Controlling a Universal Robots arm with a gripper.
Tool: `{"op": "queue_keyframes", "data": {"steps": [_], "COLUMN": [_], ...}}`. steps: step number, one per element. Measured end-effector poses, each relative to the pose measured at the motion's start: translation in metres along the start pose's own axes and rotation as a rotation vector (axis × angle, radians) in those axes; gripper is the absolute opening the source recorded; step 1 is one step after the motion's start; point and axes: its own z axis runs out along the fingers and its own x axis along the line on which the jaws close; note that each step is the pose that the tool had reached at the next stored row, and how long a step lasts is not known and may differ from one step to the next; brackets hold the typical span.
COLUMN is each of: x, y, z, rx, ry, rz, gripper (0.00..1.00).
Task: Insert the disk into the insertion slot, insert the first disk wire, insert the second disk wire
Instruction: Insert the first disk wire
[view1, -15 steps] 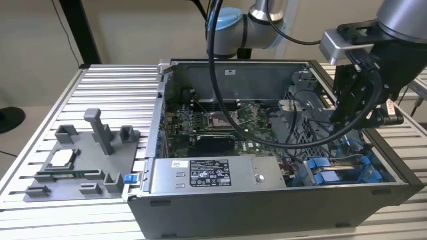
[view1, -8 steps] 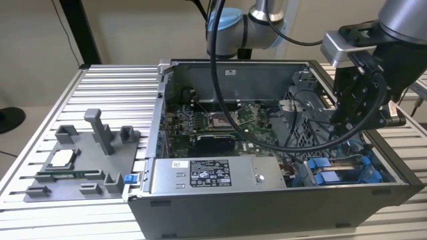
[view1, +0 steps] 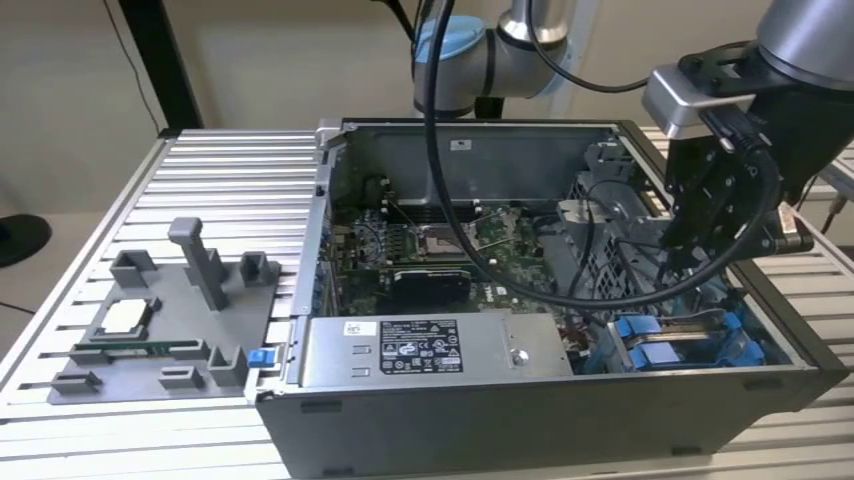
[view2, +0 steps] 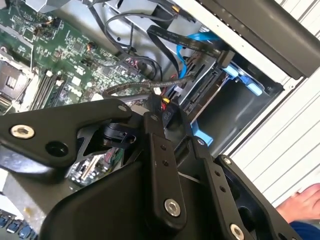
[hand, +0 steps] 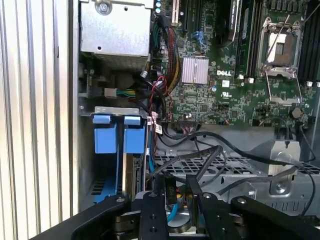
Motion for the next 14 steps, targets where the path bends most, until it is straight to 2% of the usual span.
{"op": "queue_keyframes", "data": {"steps": [6,7,14], "x": [0.0001,0.0001,0.0001], "y": [0.0002,0.0002,0.0001], "z": [0.0004,0.0004,0.0004], "rx": [0.0003,0.0002,0.0001], "ry": [-0.0003,-0.0004,-0.0005], "rz": [-0.008,-0.009,-0.01], "gripper": [1.0,0.0,0.0]}}
